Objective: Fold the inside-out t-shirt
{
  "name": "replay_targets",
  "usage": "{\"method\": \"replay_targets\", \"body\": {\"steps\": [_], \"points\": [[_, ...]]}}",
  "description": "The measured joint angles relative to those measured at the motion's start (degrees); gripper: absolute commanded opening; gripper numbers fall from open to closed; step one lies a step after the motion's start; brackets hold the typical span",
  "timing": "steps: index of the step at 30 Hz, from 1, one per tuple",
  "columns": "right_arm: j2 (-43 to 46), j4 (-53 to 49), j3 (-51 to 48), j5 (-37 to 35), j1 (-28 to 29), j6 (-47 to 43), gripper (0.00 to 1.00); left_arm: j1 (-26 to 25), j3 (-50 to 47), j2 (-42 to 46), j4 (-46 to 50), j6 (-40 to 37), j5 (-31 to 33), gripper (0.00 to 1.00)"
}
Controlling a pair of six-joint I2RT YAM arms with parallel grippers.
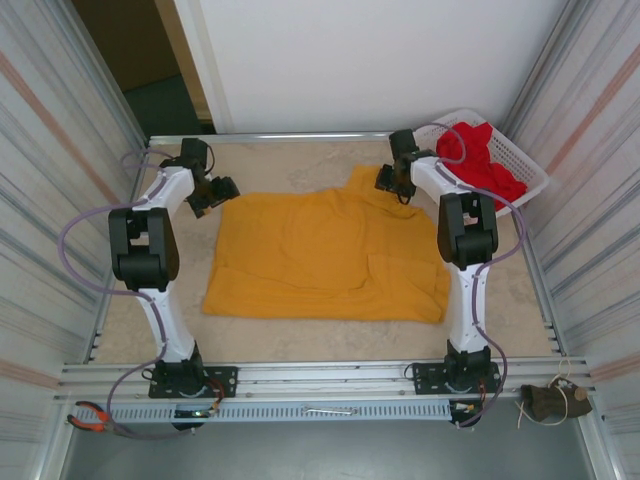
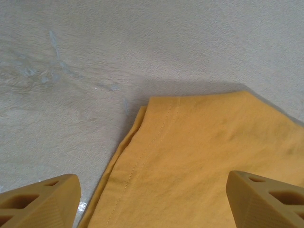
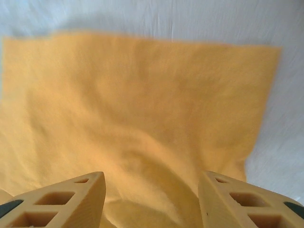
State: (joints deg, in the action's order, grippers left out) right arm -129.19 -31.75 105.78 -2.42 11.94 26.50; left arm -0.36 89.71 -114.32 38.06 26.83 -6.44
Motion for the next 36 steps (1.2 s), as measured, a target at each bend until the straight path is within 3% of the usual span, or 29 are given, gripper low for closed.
{"method": "replay_targets", "body": {"steps": [6, 26, 36], "points": [[-1.1, -0.4, 8.6, -6.2, -1.2, -0.4, 0.66, 0.0, 0.0, 0.0, -0.3, 0.0, 0.0, 0.81], [-17.4, -13.3, 26.7, -11.3, -1.5, 0.1, 0.65, 0.0, 0.0, 0.0, -0.4, 0.4, 0.0, 0.81], [-17.3, -13.2, 25.9, -13.5, -0.7, -0.1, 0.67, 0.0, 0.0, 0.0, -0.7, 0.4, 0.0, 0.81]]}}
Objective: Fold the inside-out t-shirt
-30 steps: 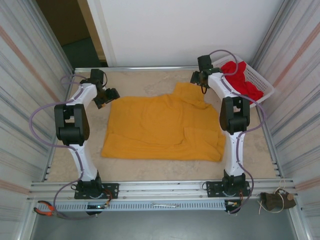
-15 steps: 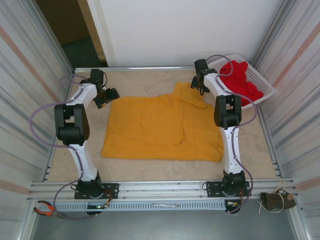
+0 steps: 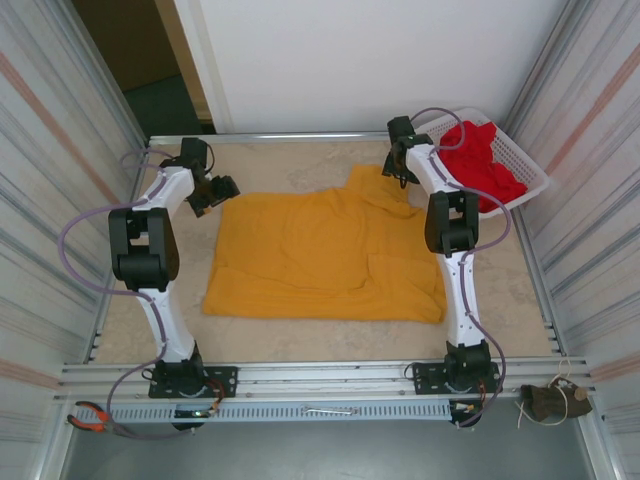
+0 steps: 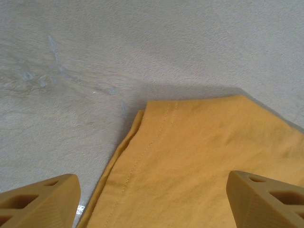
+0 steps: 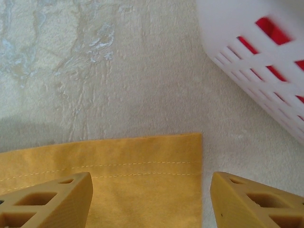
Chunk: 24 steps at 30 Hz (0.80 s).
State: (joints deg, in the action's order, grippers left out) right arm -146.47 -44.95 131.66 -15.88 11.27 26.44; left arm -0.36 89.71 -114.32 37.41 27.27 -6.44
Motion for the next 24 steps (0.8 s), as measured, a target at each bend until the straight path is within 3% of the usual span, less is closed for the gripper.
{"method": "replay_targets", "body": {"steps": [8, 16, 18, 24], "points": [[0.3, -1.3, -1.1, -5.8, 3.0, -2.1, 0.69, 0.0, 0.0, 0.0, -0.3, 0.1, 0.0, 0.81], [0.0, -2.3, -1.0, -0.2, 0.6, -0.6, 0.66, 0.0, 0.0, 0.0, -0.4, 0.6, 0.0, 0.81], [0.0, -2.3, -1.0, 1.4, 0.0, 0.0, 0.58, 0.0, 0.0, 0.0, -0.4, 0.6, 0.0, 0.81], [0.0, -2.1, -1.0, 4.7, -0.4, 1.0, 0.13, 0.0, 0.0, 0.0, -0.4, 0.7, 0.0, 0.81]]}}
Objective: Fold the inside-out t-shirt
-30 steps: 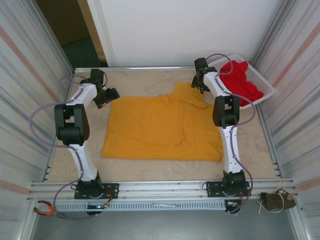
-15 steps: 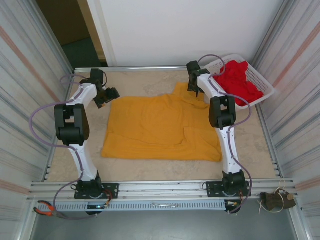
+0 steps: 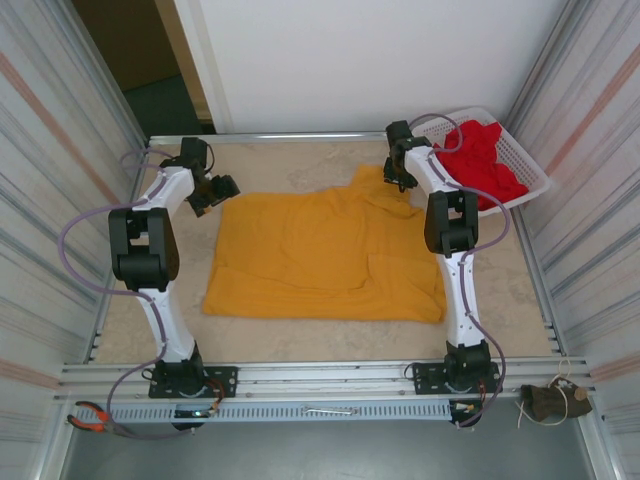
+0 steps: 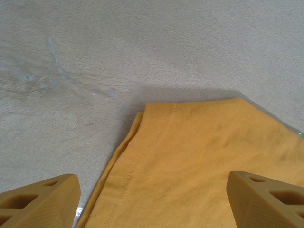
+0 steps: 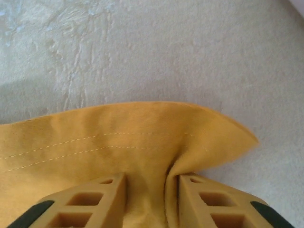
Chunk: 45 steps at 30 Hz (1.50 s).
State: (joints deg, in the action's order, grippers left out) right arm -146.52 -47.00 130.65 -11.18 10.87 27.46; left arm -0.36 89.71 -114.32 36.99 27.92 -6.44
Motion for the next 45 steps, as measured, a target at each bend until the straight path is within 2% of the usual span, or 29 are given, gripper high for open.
{"method": "replay_targets", "body": {"steps": [2, 7, 17, 20, 24, 33, 34, 36, 39, 40, 45], "points": [[0.0, 0.1, 0.0, 0.7, 0.0, 0.3, 0.07, 0.0, 0.6, -0.4, 0.2, 0.1, 0.0, 0.81], [0.0, 0.2, 0.1, 1.1, -0.1, 0.4, 0.00, 0.0, 7.6, -5.7, 0.9, 0.2, 0.1, 0.73], [0.1, 0.2, 0.1, 2.1, -0.4, 0.4, 0.00, 0.0, 16.5, -16.7, 3.8, -1.4, 1.6, 0.72], [0.1, 0.2, 0.1, 2.3, -0.4, 0.4, 0.00, -0.1, 17.4, -16.9, 4.4, -2.1, 1.7, 0.69], [0.1, 0.2, 0.1, 2.3, -0.4, 0.4, 0.00, -0.5, 17.4, -17.0, 4.5, -2.8, 1.6, 0.53], [0.2, 0.2, 0.1, 3.0, -0.5, 0.4, 0.00, -2.1, 15.7, -16.7, 2.6, -2.8, 1.4, 0.52], [0.2, 0.2, 0.1, 3.1, -0.5, 0.4, 0.00, -2.1, 15.0, -16.4, 2.1, -2.8, 1.4, 0.48], [0.2, 0.2, 0.1, 3.5, -0.6, 0.4, 0.00, -2.2, 13.8, -15.8, 1.2, -3.0, 1.8, 0.33], [0.3, 0.2, 0.1, 3.7, -0.7, 0.4, 0.00, -2.1, 12.8, -15.5, 0.8, -2.9, 2.3, 0.04], [0.3, 0.2, 0.1, 3.8, -0.7, 0.4, 0.00, -2.0, 12.6, -15.5, 0.8, -2.8, 2.2, 0.00], [0.4, 0.2, 0.1, 5.1, -0.9, 0.4, 0.00, -2.1, 12.7, -15.4, 0.6, -3.1, 1.9, 0.00]]}}
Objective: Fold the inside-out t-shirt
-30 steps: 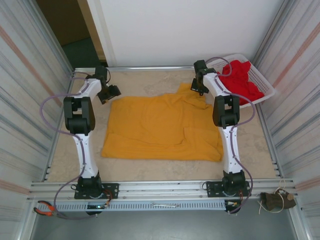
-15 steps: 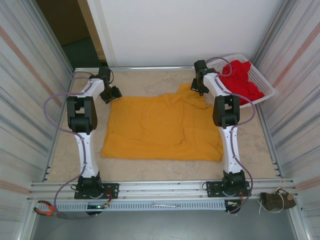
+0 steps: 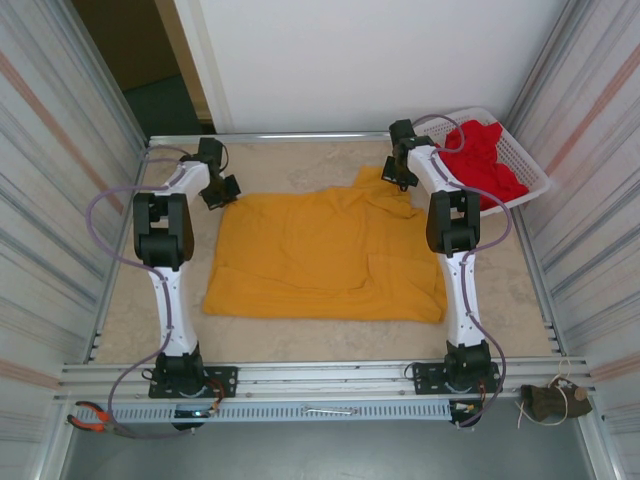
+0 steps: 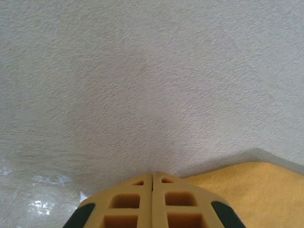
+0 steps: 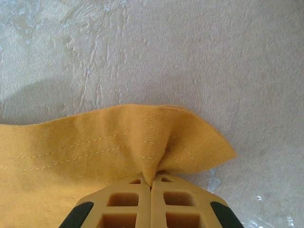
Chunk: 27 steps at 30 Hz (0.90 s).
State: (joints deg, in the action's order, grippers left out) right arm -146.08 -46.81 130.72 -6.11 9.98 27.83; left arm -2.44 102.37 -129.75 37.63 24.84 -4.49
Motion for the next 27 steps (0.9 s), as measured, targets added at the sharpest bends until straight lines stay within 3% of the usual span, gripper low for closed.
{"method": "replay_targets", "body": {"steps": [6, 12, 19, 27], "points": [[3.7, 0.9, -1.3, 3.7, -0.7, 0.0, 0.00, -0.4, 0.0, 1.4, -0.5, -0.2, -0.5, 0.00], [15.2, 4.1, -7.7, 6.7, -1.1, 0.0, 0.00, -0.8, -2.5, 9.0, -2.6, -0.2, -1.7, 0.00], [31.7, 10.0, -23.6, 7.9, -1.1, 0.4, 0.00, -0.8, -8.6, 17.9, -5.8, -0.2, -2.1, 0.00], [45.0, 13.4, -42.1, 8.1, -1.5, 2.4, 0.00, 0.2, -17.2, 21.7, -6.6, 0.7, -1.8, 0.00]]}}
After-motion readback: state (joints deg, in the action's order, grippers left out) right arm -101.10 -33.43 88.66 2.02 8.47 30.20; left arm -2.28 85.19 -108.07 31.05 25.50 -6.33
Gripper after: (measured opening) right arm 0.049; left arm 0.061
